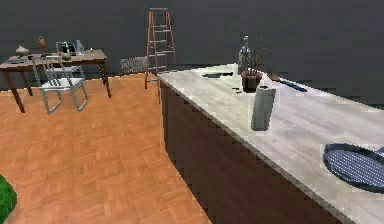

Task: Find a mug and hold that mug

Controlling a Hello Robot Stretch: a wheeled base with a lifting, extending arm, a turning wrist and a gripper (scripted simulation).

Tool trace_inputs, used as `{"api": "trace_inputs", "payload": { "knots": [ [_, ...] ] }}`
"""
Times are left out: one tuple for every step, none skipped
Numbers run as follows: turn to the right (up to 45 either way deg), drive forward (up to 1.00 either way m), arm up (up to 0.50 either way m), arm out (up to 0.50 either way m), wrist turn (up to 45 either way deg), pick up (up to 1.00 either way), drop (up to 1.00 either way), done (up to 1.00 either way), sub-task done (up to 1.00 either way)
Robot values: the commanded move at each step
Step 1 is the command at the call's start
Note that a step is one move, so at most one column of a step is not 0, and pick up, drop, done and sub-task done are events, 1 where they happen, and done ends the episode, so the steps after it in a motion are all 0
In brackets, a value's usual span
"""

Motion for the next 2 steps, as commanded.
{"api": "trace_inputs", "payload": {
  "knots": [
    [0.0, 0.00, 0.50, 0.00, 0.0, 0.00, 0.00, 0.00, 0.00],
    [0.0, 0.00, 0.38, 0.00, 0.0, 0.00, 0.00, 0.00, 0.00]
  ]
}}
